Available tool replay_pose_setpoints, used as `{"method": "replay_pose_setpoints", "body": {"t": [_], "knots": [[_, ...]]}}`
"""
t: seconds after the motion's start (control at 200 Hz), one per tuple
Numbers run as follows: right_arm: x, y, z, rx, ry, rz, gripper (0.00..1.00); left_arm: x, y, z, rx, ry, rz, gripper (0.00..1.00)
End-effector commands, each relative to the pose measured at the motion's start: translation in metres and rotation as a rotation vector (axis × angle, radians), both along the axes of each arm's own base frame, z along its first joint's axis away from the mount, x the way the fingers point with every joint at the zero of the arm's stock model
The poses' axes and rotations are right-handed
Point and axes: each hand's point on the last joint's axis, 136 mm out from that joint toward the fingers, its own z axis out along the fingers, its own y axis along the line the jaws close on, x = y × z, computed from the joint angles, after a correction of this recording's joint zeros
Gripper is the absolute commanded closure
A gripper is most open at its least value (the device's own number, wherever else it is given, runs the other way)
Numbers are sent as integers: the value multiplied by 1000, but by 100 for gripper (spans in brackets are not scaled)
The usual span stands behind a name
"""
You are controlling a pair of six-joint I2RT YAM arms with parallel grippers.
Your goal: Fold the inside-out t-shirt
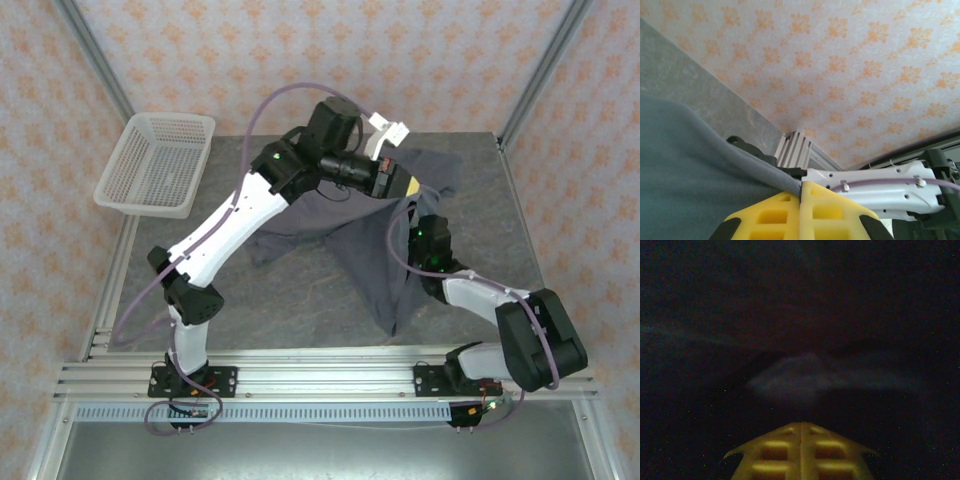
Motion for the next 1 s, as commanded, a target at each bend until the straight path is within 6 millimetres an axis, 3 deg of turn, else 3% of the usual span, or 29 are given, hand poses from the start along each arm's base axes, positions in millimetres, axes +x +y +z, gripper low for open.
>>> {"method": "replay_pose_setpoints", "body": {"t": [0.0,0.105,0.165,0.185,0.345,0.435,0.525,0.615,0.766,0.906,0.996], "knots": [[1,17,-1,5,61,95,100,-7,24,32,-30,-78,14,100],[14,16,6,129,9,23,100,-12,12,56,-150,-71,-39,100],[17,33,2,155,17,45,100,-11,4,73,-209,-67,-54,100],[16,40,0,143,18,51,100,-4,-3,68,-205,-60,-57,100],[-28,86,-20,-55,-12,118,100,20,-14,80,-231,-54,-7,100],[-45,101,-17,-84,5,176,100,26,-16,82,-260,-38,-8,100],[-38,99,-4,-81,15,190,100,14,-16,83,-250,-63,-47,100],[-8,84,4,39,113,176,100,-6,-18,86,-241,-84,-89,100],[29,61,-7,186,223,160,100,-28,-13,102,-252,-154,-115,100],[25,53,-22,311,262,164,100,-30,-1,121,-276,-198,-64,100],[16,55,-56,364,418,93,100,-37,1,141,-343,-214,-90,100]]}}
